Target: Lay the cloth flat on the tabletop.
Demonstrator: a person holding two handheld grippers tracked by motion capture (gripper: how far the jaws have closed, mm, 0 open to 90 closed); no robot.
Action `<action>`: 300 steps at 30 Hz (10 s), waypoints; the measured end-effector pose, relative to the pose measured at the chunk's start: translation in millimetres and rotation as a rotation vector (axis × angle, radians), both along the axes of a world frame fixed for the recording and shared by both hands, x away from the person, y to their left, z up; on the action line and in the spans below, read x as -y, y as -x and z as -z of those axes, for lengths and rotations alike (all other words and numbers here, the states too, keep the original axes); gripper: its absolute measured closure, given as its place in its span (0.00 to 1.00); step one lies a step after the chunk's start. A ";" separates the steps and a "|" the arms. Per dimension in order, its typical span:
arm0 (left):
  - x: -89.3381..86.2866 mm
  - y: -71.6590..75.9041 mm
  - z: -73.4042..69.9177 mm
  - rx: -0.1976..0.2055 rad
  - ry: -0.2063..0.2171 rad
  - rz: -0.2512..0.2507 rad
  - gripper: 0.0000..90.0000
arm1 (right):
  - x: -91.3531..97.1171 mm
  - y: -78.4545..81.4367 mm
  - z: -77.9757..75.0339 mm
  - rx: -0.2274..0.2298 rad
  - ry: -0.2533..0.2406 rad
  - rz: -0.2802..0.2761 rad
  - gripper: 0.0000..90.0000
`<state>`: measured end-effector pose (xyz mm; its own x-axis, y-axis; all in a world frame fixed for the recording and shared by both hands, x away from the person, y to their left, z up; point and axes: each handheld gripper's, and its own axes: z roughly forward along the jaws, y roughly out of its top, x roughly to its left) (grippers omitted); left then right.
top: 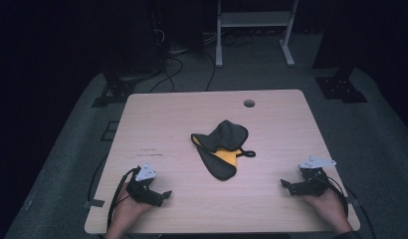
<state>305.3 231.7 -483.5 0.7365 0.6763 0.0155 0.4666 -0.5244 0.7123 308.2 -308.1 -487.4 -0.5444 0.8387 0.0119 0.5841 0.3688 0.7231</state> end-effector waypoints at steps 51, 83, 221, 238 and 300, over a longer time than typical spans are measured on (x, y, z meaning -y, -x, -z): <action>-1.0 -0.9 0.2 0.000 0.002 -0.005 0.00 | -88.9 -67.9 -49.2 0.081 -0.173 -0.286 0.15; -1.7 1.5 0.2 0.001 0.002 -0.007 0.00 | -166.0 -117.6 -11.8 0.048 -0.027 -0.367 0.56; 15.4 -13.6 -59.0 0.080 0.148 -0.049 0.57 | -112.5 -14.1 -35.6 0.002 -0.145 -0.417 0.35; 29.9 8.8 -22.8 -0.070 0.010 0.130 0.50 | -121.4 -13.6 -31.7 -0.018 -0.130 -0.442 0.35; -55.3 -68.2 -35.7 0.053 0.126 -0.186 0.95 | 22.3 -62.3 -37.4 0.018 -0.039 0.029 0.97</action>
<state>373.5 287.0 -447.8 0.5990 0.7996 -0.0426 0.5075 -0.3379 0.7927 370.5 -330.4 -450.0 -0.5205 0.8531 0.0349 0.5806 0.3236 0.7471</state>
